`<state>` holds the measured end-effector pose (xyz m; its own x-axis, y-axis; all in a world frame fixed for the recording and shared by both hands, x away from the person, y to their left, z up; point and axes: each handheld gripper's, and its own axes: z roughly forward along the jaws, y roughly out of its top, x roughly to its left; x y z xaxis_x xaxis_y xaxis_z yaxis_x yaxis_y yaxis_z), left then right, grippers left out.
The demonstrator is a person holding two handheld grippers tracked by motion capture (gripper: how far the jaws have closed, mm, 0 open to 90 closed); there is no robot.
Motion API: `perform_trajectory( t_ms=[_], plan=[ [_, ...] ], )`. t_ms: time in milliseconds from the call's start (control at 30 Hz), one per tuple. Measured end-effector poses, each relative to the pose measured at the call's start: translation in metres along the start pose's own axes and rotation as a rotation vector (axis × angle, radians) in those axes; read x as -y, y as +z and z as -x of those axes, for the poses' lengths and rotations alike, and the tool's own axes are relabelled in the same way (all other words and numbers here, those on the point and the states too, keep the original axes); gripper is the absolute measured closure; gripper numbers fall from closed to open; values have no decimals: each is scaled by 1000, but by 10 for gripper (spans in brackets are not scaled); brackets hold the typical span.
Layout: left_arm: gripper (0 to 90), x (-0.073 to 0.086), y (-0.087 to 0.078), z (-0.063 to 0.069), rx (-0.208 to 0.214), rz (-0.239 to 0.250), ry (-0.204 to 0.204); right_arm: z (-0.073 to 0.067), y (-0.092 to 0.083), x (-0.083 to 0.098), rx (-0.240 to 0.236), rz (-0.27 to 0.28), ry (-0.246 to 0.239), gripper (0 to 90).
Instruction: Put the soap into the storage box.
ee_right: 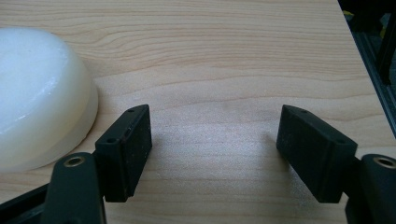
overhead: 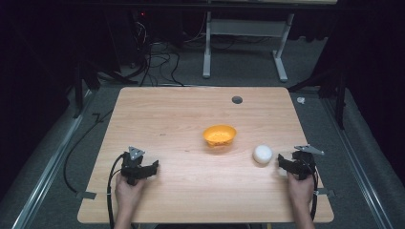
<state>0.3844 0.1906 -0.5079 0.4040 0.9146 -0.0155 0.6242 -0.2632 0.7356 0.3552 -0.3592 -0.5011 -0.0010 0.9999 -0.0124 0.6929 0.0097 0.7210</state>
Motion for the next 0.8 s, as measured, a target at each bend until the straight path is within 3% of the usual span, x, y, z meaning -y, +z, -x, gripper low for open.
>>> perform_trajectory(
  t_ms=[800],
  plan=[
    [217,0,0,0,0,0,0,-1,1,-1,-19,-11,-18,217]
  ],
)
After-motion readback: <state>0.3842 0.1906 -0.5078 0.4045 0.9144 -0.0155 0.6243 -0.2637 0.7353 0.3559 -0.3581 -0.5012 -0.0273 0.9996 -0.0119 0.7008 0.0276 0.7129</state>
